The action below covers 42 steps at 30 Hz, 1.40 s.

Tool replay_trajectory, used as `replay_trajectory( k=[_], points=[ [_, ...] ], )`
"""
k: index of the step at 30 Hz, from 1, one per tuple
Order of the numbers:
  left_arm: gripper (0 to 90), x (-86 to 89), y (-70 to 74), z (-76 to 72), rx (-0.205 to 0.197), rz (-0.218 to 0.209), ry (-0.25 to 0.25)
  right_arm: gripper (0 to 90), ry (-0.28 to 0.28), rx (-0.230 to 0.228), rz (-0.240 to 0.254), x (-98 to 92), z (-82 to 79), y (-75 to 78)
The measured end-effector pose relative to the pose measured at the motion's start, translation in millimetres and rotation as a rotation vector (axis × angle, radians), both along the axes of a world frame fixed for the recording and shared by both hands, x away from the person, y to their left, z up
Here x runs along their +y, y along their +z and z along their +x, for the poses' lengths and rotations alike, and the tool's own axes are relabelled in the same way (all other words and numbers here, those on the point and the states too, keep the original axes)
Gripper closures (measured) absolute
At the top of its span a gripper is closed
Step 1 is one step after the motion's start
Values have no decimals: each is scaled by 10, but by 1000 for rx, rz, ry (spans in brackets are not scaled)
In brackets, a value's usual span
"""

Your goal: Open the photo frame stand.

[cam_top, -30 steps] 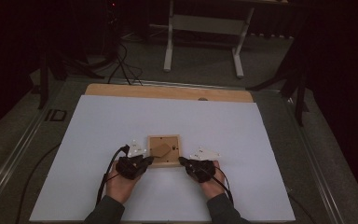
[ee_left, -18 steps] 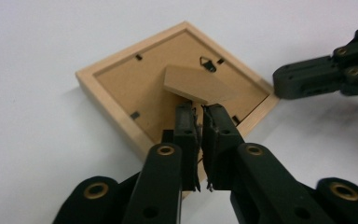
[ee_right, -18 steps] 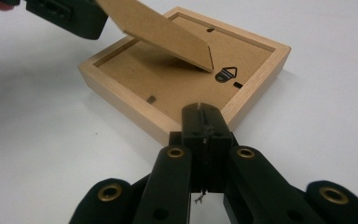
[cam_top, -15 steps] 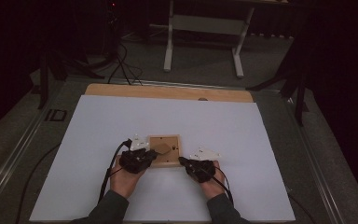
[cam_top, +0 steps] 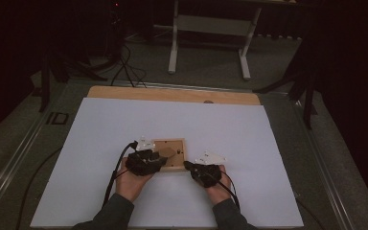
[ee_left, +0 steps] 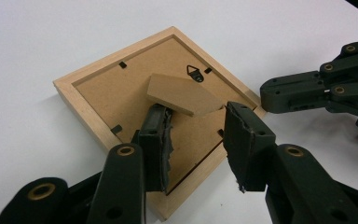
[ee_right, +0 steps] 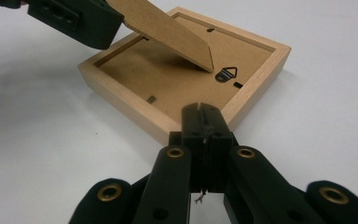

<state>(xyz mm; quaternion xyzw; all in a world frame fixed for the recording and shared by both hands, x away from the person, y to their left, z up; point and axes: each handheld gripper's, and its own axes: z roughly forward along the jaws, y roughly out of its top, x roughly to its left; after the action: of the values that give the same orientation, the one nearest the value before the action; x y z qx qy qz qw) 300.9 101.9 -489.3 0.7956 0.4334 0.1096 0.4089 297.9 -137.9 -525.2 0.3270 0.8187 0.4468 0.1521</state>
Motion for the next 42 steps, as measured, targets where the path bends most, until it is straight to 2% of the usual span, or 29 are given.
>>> replay_trajectory(
  k=[17, 29, 36, 42],
  points=[
    [573, -52, 2, 123, 95, -55, 46, 884, 5, 1, -2, 1, -1, 1],
    [553, -60, 8, 203, 136, -100, 63, 880, 9, 0, -1, 9, -6, 0],
    [553, -66, -10, 260, 157, -126, 91, 880, 11, -7, -8, 18, -10, 0],
    [561, -71, -26, 307, 171, -133, 108, 880, 13, -10, -9, 22, -12, 0]
  ],
)
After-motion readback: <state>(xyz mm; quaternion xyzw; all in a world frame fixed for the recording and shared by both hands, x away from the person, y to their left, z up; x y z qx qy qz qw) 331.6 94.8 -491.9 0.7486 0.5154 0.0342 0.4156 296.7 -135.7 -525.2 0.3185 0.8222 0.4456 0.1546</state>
